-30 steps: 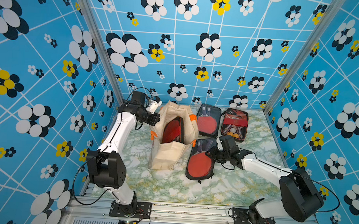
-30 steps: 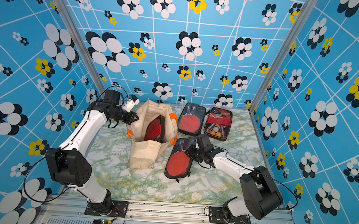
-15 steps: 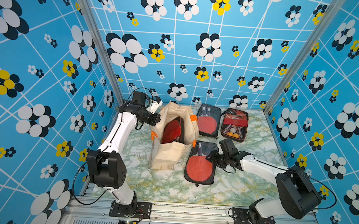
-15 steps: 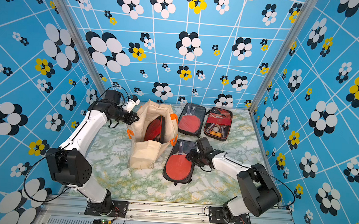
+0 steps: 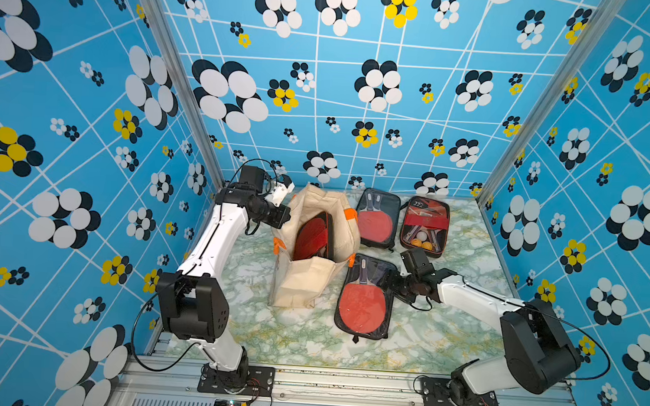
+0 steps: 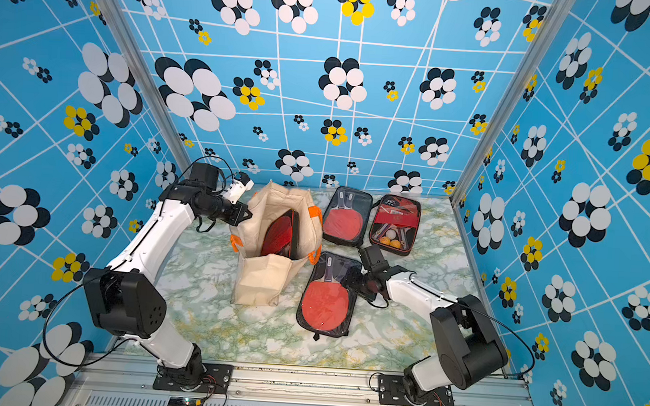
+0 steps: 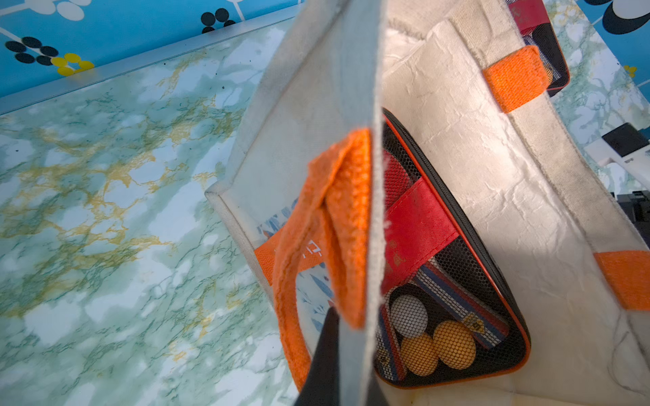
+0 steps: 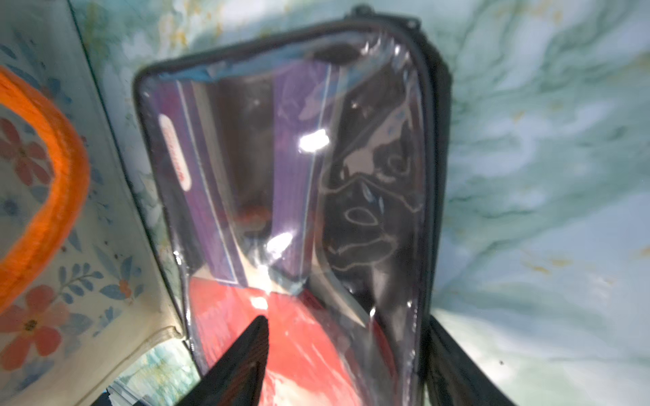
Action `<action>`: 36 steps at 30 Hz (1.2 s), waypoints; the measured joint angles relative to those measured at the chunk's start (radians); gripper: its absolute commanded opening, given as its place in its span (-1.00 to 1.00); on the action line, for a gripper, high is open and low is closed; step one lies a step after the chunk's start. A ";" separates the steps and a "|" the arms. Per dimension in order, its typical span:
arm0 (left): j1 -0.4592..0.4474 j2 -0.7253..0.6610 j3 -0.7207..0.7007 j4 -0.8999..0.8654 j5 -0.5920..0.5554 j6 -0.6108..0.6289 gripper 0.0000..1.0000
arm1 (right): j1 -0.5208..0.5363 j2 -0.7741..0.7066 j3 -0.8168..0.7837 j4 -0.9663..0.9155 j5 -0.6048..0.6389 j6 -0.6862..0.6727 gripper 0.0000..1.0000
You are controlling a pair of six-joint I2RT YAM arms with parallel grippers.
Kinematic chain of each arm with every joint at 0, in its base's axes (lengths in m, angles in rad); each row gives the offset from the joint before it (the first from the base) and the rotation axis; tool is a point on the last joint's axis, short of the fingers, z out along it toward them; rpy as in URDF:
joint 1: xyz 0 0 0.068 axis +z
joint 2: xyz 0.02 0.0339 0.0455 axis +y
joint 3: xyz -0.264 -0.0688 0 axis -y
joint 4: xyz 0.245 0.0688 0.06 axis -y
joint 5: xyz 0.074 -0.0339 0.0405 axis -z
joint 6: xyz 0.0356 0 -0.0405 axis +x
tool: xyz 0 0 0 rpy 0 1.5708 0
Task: Remove the ping pong set from the canvas bag
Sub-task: Place the ping pong set at the center of the board.
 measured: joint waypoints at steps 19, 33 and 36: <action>0.000 -0.014 0.001 -0.008 -0.042 0.034 -1.00 | -0.009 0.000 0.394 -0.240 0.051 -0.091 0.42; -0.002 -0.015 0.009 -0.026 -0.045 0.053 -1.00 | -0.002 0.037 0.594 -0.300 0.051 -0.097 0.42; -0.005 -0.015 0.010 -0.027 -0.045 0.056 -1.00 | 0.006 0.056 0.625 -0.301 0.050 -0.098 0.42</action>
